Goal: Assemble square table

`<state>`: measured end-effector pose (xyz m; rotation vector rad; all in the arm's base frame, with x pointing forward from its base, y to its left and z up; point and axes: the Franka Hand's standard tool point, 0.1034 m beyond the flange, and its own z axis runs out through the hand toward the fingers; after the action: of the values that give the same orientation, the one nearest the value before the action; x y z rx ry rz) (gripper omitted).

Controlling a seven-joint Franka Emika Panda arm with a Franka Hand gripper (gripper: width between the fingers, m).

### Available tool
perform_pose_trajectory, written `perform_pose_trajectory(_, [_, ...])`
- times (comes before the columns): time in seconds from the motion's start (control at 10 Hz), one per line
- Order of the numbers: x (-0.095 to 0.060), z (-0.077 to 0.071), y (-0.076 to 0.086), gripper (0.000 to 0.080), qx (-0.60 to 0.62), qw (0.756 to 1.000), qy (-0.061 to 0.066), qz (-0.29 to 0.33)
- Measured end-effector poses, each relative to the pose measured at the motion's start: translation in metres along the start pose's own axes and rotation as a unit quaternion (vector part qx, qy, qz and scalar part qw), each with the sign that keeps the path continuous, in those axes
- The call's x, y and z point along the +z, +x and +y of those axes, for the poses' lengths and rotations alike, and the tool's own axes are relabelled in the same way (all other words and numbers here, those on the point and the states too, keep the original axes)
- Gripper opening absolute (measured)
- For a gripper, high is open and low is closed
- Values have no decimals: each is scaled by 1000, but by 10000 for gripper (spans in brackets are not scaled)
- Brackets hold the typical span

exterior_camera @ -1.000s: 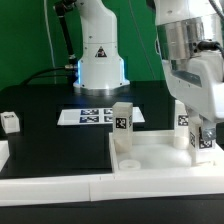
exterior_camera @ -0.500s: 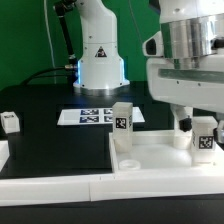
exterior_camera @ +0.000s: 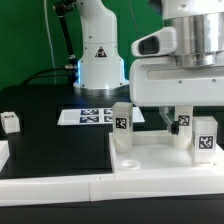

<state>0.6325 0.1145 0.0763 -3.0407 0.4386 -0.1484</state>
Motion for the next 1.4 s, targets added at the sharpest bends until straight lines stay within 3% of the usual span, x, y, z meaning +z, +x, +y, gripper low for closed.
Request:
perform_pose_trajectory(0.3, [1,2,0,622,33,999,0,-1])
perform_pose_trajectory(0.5, [1,2,0,286,96,995,0,-1])
perform_pose_trajectory(0.9, [2,4,0,289,224,975,-1,-2])
perform_pose_trajectory(1.1, [3,6,-1,289,389,921,-6,-24])
perform_pose_trajectory(1.2, [3,5,-2,289,481,876,-5,-34])
perform_pose_trajectory(1.4, [4,0,-3,291,622,782,7,-49])
